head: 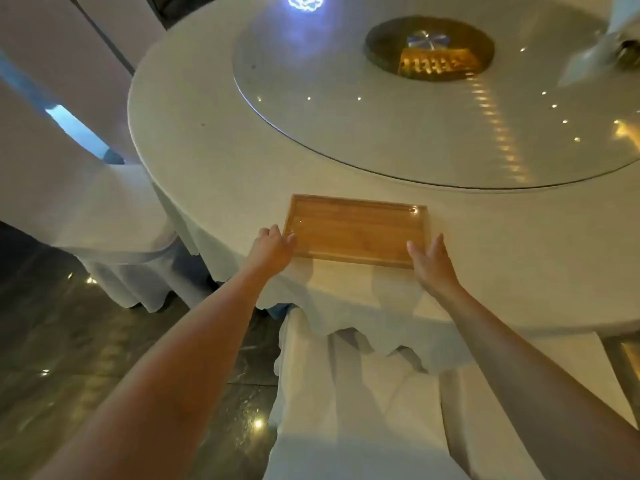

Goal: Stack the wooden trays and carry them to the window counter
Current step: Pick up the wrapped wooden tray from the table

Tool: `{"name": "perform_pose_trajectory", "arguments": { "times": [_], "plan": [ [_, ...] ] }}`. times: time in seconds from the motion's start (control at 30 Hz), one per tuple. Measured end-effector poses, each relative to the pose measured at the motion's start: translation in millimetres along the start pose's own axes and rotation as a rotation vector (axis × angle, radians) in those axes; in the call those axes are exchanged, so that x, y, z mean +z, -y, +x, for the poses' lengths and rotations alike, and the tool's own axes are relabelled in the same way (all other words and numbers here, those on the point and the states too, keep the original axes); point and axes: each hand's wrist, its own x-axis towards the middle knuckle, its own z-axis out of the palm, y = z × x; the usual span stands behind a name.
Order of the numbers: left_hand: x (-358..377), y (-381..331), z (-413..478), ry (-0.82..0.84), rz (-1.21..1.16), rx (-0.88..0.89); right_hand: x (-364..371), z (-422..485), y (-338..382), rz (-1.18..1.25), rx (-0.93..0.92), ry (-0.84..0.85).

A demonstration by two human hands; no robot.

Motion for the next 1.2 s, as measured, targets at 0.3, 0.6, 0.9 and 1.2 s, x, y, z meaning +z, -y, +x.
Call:
{"name": "perform_pose_trajectory", "arguments": {
  "times": [0.3,0.6,0.9,1.2],
  "plan": [
    [12,-12,27,0.032,-0.134,-0.174,13,23,13,-0.027,0.2,-0.148],
    [-2,-6,13,0.024,-0.649,-0.296,13,20,21,0.24,0.377,-0.124],
    [-66,68,-11,-0.163,-0.521,-0.26,76,-11,62,0.274,0.353,0.034],
    [-213,222,-30,-0.267,-0.498,-0.268,214,-87,191,0.297,0.154,0.033]
  ]
}}
